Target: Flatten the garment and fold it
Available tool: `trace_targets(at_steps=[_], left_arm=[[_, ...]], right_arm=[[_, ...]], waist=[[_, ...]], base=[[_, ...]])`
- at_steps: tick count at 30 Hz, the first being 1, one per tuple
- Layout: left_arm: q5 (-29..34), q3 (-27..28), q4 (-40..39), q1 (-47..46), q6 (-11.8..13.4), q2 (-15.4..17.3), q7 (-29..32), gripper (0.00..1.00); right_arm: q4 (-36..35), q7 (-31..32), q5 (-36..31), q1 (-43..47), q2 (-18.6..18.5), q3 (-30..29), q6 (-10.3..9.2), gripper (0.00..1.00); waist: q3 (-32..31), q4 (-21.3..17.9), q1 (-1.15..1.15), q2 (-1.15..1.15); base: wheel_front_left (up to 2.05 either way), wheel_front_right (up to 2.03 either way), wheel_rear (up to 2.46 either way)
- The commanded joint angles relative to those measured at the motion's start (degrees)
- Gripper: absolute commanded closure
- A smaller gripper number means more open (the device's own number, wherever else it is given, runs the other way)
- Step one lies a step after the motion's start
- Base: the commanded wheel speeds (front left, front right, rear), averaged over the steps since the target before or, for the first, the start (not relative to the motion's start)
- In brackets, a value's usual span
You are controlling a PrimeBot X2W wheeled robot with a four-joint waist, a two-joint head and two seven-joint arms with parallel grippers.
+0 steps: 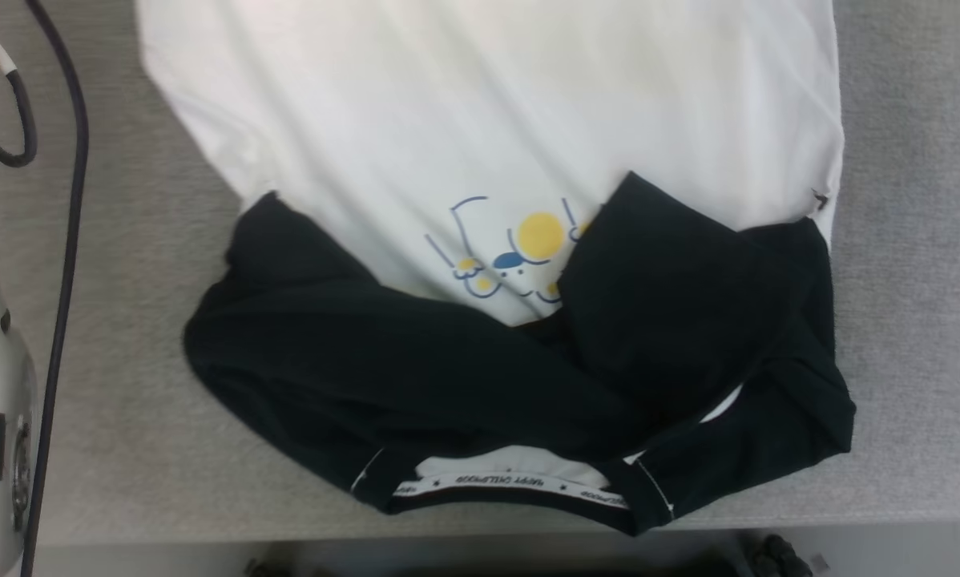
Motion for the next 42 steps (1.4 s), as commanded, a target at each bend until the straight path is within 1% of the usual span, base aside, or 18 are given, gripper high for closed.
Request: trace_targets(at_steps=[1,5,8,11,12,13,14,17,19,22,24,27,31,35,38,42], left_arm=[[1.08,-0.31,1.13,-0.83,0.73,0.43,0.71,0.00],[3.59,-2.35,3.93,-1.76,1.85,2.18,4.42,0.00],[4.92,-3.28,5.92,-1.32,3.98,3.54,9.16,0.00],[3.83,-2.99,5.96,-0.15,5.36,3.70,13.80,0.00],[2.92,-2.48,5.34,0.32,5.72,3.46,14.80,0.33],[2.56,-2.37,4.67,0.63,5.79,3.42,15.26,0.75],[2.08,-2.14,3.64,0.97,5.70,3.36,15.20,1.00],[0.69,-0.55,1.00,1.68,5.61,2.92,12.04,1.00],[-0.82,1.29,-0.40,1.92,5.50,2.05,8.26,1.00],[-3.47,3.89,-1.65,2.49,4.56,0.34,2.62,1.00],[-4.99,5.05,-1.93,3.16,3.13,-0.50,-0.84,1.00],[-7.06,6.13,-1.88,4.38,0.93,-1.49,-4.07,1.00],[-10.78,7.70,-1.64,8.10,-2.47,-3.34,-8.38,1.00],[-13.06,7.87,-1.77,14.85,-4.54,-3.87,-11.14,1.00],[-15.22,7.89,-2.95,20.94,-5.48,-4.64,-13.43,1.00],[-17.40,7.63,-5.93,30.57,-5.98,-4.62,-15.07,1.00]], right_arm=[[-0.57,-0.70,0.89,-0.04,-0.14,0.90,-0.09,1.00],[-1.60,-1.69,2.84,0.22,-0.55,3.15,-0.09,1.00],[-2.06,-2.18,3.84,0.47,-1.20,4.51,-0.09,1.00],[-2.35,-2.45,4.69,0.55,-1.77,5.25,-0.09,1.00],[-2.38,-2.47,4.84,0.48,-2.06,5.40,-0.09,1.00],[-2.36,-2.45,4.96,0.39,-2.26,5.44,-0.09,1.00],[-2.36,-2.50,5.03,0.20,-2.50,5.48,-0.09,1.00],[-2.05,-2.73,5.11,-0.17,-2.99,5.47,-0.09,1.00],[-1.60,-3.14,5.15,-0.25,-3.17,5.05,-0.09,1.00],[-0.63,-4.29,4.75,-0.15,-3.61,3.71,-0.09,1.00],[0.21,-5.21,4.39,0.26,-4.04,2.73,-0.09,1.00],[1.09,-6.39,4.10,1.11,-4.72,1.49,-0.09,1.00],[2.19,-8.18,4.31,4.09,-5.92,-0.09,-0.09,1.00],[2.40,-9.32,5.98,9.25,-6.64,-0.49,-0.09,1.00],[1.66,-10.03,8.59,14.51,-6.87,-1.12,-0.09,1.00],[-0.23,-9.95,11.58,23.47,-7.12,-2.30,-0.09,1.00]], waist=[[2.98,-3.19,0.00,0.00],[3.86,-4.32,0.00,0.00],[3.99,-4.56,0.00,0.00],[3.93,-4.34,0.00,0.00],[3.91,-4.17,0.00,0.00],[3.90,-4.01,0.00,0.00],[3.91,-3.81,0.00,0.00],[3.67,-3.30,0.00,0.00],[3.15,-2.87,0.00,0.00],[1.51,-1.88,0.00,0.00],[-0.47,-0.98,0.00,0.00],[-3.77,0.31,0.00,0.00],[-10.15,2.10,0.00,0.00],[-16.83,3.18,0.00,0.00],[-22.16,3.77,0.00,0.00],[-28.99,4.18,0.00,0.00]], base=[[0.00,0.00,0.00],[0.00,0.00,0.00],[0.00,0.00,0.00],[0.00,0.00,0.00],[0.00,0.00,0.00],[0.00,0.00,0.00],[0.00,0.00,0.00],[0.00,0.00,0.00],[0.00,0.00,0.00],[0.00,0.00,0.00],[0.00,0.00,0.00],[0.00,0.00,0.00],[0.00,0.00,0.00],[0.00,0.00,0.00],[0.00,0.00,0.00],[0.00,0.00,0.00]])
